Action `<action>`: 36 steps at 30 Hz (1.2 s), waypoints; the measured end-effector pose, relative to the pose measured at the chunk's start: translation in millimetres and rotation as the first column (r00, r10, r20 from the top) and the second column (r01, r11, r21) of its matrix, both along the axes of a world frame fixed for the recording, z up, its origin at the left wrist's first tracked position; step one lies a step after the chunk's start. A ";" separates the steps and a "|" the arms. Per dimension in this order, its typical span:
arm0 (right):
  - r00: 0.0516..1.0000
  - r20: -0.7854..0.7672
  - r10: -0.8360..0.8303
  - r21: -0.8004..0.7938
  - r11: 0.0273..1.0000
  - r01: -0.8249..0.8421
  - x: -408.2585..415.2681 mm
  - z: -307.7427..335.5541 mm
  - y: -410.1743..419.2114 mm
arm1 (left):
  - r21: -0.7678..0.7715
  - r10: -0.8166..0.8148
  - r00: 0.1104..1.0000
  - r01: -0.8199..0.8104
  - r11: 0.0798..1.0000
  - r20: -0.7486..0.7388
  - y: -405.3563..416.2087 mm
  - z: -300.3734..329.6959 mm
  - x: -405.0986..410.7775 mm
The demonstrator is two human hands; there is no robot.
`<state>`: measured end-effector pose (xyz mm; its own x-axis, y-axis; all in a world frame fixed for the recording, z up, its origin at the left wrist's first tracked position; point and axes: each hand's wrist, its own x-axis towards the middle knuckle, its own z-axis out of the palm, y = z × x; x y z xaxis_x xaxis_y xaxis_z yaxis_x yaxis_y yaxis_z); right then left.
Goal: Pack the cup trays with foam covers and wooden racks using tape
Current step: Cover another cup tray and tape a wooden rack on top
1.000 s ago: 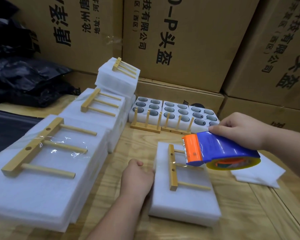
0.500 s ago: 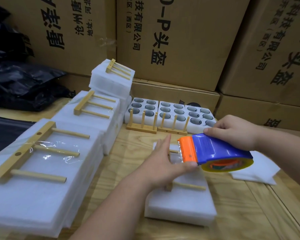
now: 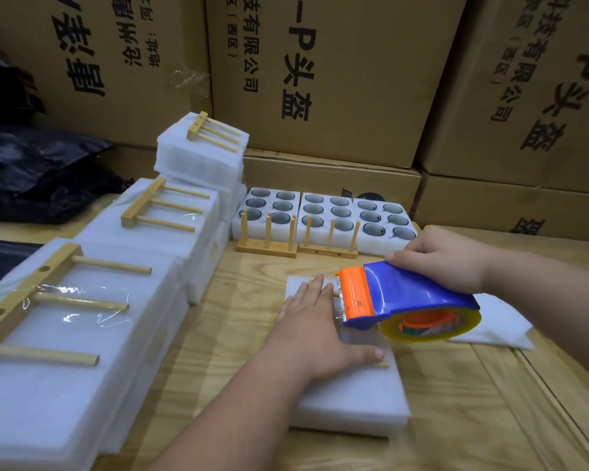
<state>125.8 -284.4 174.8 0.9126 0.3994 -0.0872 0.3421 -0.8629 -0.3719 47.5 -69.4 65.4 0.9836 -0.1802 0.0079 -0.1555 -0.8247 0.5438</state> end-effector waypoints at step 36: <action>0.973 -0.117 -0.198 0.016 0.979 0.201 -14.2 -35.5 -116.5 | 0.025 0.023 0.988 -0.019 1.000 -0.155 -0.7 6.6 -5.7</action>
<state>111.6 -400.9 139.2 0.9589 0.2139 -0.1866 0.1181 -0.8984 -0.4229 41.9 -70.1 72.0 0.9761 -0.1581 -0.1492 -0.0533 -0.8395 0.5408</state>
